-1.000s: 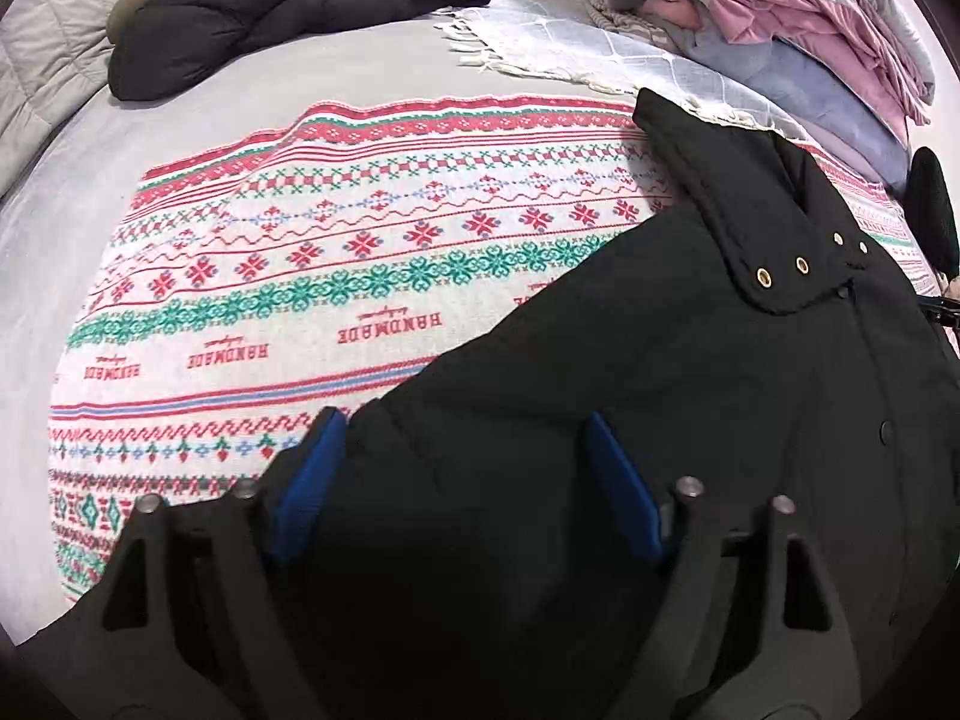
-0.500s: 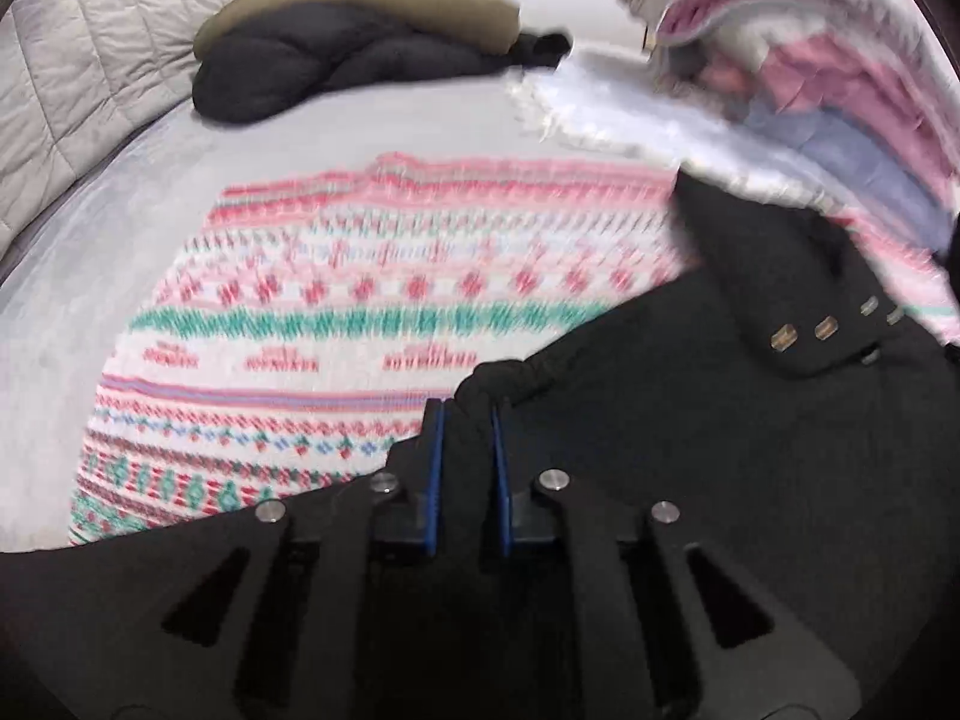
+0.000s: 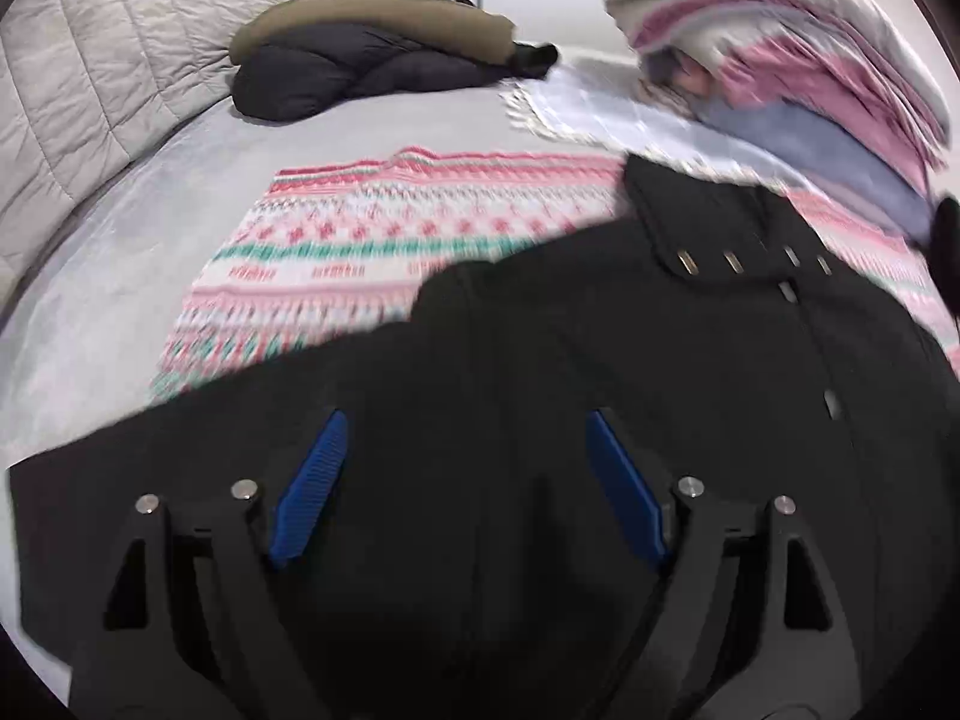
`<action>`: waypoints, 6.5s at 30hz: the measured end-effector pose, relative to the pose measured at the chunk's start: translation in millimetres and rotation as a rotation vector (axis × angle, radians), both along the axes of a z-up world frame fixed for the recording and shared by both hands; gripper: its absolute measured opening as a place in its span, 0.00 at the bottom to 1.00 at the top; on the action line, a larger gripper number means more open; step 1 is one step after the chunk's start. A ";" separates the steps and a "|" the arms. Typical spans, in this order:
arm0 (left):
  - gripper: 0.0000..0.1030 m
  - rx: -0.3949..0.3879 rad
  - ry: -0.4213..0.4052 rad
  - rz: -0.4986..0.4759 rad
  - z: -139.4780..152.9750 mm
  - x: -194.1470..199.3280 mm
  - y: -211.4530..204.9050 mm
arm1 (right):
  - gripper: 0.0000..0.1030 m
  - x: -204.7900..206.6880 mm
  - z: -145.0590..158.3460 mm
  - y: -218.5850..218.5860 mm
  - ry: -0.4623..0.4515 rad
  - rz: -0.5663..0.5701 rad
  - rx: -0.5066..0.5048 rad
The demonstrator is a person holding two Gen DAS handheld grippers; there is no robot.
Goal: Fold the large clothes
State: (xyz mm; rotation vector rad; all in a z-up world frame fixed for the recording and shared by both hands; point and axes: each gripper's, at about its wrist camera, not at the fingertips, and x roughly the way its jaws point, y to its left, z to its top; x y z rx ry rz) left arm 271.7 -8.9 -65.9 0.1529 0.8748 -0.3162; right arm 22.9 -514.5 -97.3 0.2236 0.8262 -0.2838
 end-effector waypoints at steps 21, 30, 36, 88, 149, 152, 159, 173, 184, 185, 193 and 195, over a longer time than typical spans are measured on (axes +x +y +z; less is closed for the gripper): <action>0.89 -0.010 0.104 -0.222 -57.2 -216.7 58.2 | 0.67 -227.8 -91.6 97.9 -0.011 0.112 0.138; 0.92 -0.102 0.089 -0.092 -32.5 -234.8 74.8 | 0.74 -277.6 -74.7 98.8 -0.046 0.140 0.153; 0.92 -0.248 0.039 -0.058 19.6 -226.9 52.0 | 0.81 -283.7 -50.2 27.4 -0.174 -0.131 0.345; 0.93 -0.420 0.061 -0.096 16.2 -158.4 -11.9 | 0.11 -32.8 121.4 121.6 -0.527 0.034 -0.151; 0.56 -0.226 -0.055 -0.297 -0.7 -81.5 -179.9 | 0.54 -11.6 -20.7 -48.7 -0.083 -0.032 0.092; 0.57 -0.227 -0.050 -0.375 0.4 -95.1 -187.3 | 0.62 -39.8 -25.6 -24.8 -0.060 0.043 0.018; 0.58 -0.120 0.050 -0.479 -43.6 -108.5 -215.0 | 0.62 -52.7 -66.1 -11.8 0.001 0.022 0.018; 0.88 -0.193 0.186 -0.204 5.9 -125.5 -121.2 | 0.73 -77.1 0.3 27.2 -0.018 -0.134 0.137; 0.99 -0.209 0.171 0.050 45.4 -145.6 -4.8 | 1.00 -81.5 56.1 117.8 -0.116 -0.123 0.196; 0.99 -0.217 0.173 0.080 41.9 -145.8 7.9 | 1.00 -79.5 54.3 126.2 -0.118 -0.115 0.195; 0.99 -0.273 0.196 0.371 -0.8 -120.5 99.1 | 1.00 -57.3 14.3 161.8 -0.026 -0.089 0.201; 0.99 -0.267 0.187 0.441 -9.5 -114.5 121.5 | 1.00 -51.8 8.5 167.9 -0.029 -0.072 0.217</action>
